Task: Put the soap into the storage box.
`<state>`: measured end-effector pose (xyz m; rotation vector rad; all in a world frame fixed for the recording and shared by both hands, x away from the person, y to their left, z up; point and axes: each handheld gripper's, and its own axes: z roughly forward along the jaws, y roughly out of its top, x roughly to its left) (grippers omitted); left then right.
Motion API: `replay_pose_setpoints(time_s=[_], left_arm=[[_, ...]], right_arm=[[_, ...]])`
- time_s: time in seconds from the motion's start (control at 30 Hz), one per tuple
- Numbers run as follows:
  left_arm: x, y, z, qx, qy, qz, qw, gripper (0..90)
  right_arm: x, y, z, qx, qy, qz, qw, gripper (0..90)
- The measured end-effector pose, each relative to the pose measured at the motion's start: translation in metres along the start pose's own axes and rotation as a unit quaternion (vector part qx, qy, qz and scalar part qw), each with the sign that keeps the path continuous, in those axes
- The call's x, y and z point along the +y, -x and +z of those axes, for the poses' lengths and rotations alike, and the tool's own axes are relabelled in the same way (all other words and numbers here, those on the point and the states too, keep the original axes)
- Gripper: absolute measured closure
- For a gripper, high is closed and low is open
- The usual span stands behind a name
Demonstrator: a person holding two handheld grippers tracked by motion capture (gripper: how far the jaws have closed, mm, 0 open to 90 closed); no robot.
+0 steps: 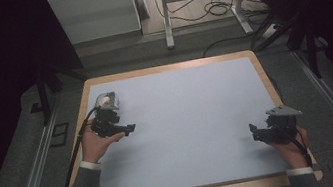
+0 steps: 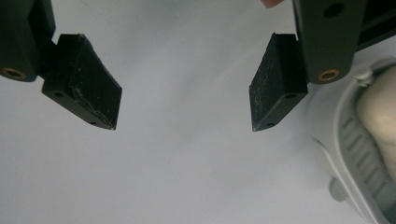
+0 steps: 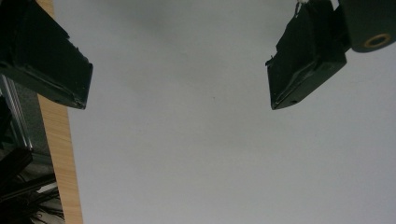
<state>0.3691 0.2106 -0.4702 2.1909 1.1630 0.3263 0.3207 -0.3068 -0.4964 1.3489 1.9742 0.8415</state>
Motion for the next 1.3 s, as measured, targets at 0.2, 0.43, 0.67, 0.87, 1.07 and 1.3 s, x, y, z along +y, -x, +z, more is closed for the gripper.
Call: replay_pose_setpoints(time_s=[0.2, 0.43, 0.67, 0.87, 1.07, 1.3], left_arm=[[-0.022, 0.012, 0.007, -0.012, 0.003, -0.007, 0.9999, 24.2], [-0.043, 0.020, 0.017, -0.028, -0.001, -0.020, 0.9994, 23.2], [-0.058, 0.023, 0.025, -0.032, -0.017, -0.030, 0.9989, 22.7], [-0.056, 0.024, 0.021, -0.029, -0.004, -0.033, 0.9990, 23.0], [-0.057, 0.023, 0.024, -0.027, -0.013, -0.027, 0.9992, 22.4], [-0.057, 0.023, 0.018, -0.025, -0.005, -0.026, 0.9993, 21.9]], right_arm=[[0.000, -0.001, 0.000, 0.000, 0.001, -0.001, 1.0000, 6.6], [0.000, -0.001, 0.000, -0.002, 0.001, -0.003, 1.0000, 6.6], [0.000, -0.001, 0.000, -0.002, 0.000, -0.007, 1.0000, 6.6], [0.000, -0.002, 0.001, -0.003, -0.001, -0.009, 1.0000, 6.6], [0.000, -0.002, 0.002, -0.004, -0.001, -0.012, 0.9999, 6.6], [0.000, -0.003, 0.001, -0.003, 0.003, -0.011, 0.9999, 6.6]])
